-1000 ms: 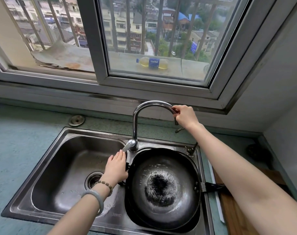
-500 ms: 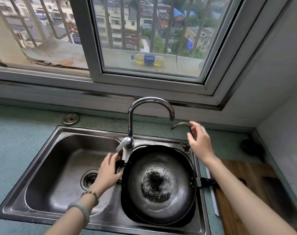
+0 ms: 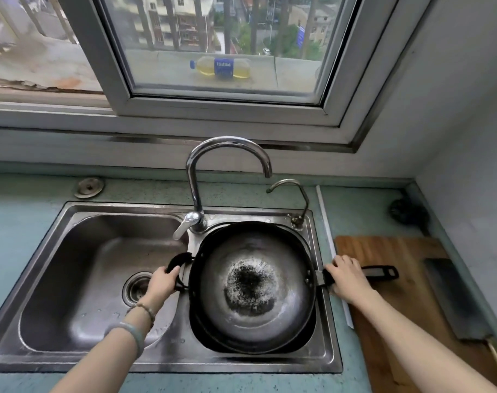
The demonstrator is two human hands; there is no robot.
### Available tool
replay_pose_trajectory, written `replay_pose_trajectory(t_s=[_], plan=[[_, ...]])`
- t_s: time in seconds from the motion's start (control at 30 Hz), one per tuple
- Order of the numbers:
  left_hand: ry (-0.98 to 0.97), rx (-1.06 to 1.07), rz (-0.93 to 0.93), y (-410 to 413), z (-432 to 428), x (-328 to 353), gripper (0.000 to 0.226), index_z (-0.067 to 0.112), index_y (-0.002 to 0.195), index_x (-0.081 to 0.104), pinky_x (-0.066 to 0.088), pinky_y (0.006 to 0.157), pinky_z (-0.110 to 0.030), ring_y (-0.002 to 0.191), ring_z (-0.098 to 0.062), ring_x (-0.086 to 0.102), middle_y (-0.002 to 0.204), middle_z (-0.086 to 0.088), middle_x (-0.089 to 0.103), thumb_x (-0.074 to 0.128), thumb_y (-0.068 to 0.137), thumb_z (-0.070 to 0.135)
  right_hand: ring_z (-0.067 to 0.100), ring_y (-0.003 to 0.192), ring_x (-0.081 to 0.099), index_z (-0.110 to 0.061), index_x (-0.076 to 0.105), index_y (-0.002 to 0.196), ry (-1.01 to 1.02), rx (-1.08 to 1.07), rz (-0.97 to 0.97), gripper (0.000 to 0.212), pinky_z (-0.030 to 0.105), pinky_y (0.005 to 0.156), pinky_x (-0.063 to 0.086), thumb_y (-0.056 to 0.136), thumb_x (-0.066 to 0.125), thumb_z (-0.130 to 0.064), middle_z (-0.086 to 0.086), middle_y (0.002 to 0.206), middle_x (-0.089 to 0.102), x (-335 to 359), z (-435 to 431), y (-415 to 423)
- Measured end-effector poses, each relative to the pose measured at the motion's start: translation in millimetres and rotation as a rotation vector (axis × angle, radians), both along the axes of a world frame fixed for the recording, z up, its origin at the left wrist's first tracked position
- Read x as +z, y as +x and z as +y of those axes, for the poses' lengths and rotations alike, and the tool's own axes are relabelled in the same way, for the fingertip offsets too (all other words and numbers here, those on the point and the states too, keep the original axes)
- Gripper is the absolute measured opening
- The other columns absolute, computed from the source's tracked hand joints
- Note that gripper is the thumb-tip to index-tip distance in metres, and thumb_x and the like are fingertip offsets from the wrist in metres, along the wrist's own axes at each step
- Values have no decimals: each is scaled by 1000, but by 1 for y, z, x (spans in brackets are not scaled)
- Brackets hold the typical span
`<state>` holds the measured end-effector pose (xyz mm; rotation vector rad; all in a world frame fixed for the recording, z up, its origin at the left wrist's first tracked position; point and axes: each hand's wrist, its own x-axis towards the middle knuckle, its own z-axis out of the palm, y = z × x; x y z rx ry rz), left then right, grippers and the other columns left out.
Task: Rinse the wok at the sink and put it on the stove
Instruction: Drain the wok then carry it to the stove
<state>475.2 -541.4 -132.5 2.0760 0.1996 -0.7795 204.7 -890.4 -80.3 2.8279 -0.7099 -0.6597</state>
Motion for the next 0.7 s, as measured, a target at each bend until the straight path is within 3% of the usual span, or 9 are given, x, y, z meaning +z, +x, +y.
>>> replay_pose_trajectory(t_s=[0.03,0.17,0.3,0.37,0.5,0.63,0.7], plan=[[-7,22,18,1,0,1,29,3,72,52,55,75,-51,55,-25,55,58,-13,53,53,95,19,28,77,58,-17,68,79,-25,43,-43,50,41,65,54,34,88,-19,7,81,62,0,0,1],[-66,64,93,-2,3,9,28,4,73,49,52,48,-27,37,-15,54,56,-12,51,46,99,13,28,115,48,-13,56,114,74,32,34,37,37,94,38,77,62,-16,7,119,54,21,3,6],[-139,90,148,-7,19,11,28,2,76,51,55,51,-31,59,-28,57,67,-14,54,49,99,19,26,112,56,-19,56,110,229,-52,71,33,34,90,41,77,62,-20,4,118,63,57,-4,17],[-160,79,178,-10,29,11,26,-1,88,55,56,60,-35,70,-31,59,77,-17,57,52,97,23,26,108,59,-21,61,108,258,-68,115,36,32,87,44,72,67,-24,4,114,66,85,-8,29],[-212,104,279,-20,40,2,27,-7,104,53,56,46,-29,70,-33,60,91,-25,55,53,97,19,24,100,64,-26,67,103,188,-4,79,37,28,80,48,66,70,-25,2,104,70,140,-6,49],[-351,204,332,-31,41,6,25,-8,112,50,60,59,-40,79,-35,60,95,-26,56,47,99,14,23,91,64,-25,66,92,58,82,-53,23,27,71,37,70,61,-20,-1,90,71,174,8,47],[-399,206,308,-37,39,21,20,-7,102,52,59,63,-38,80,-36,60,92,-26,59,44,100,11,22,94,63,-25,63,91,11,95,-109,20,30,74,35,73,59,-18,-3,91,69,175,10,38]])
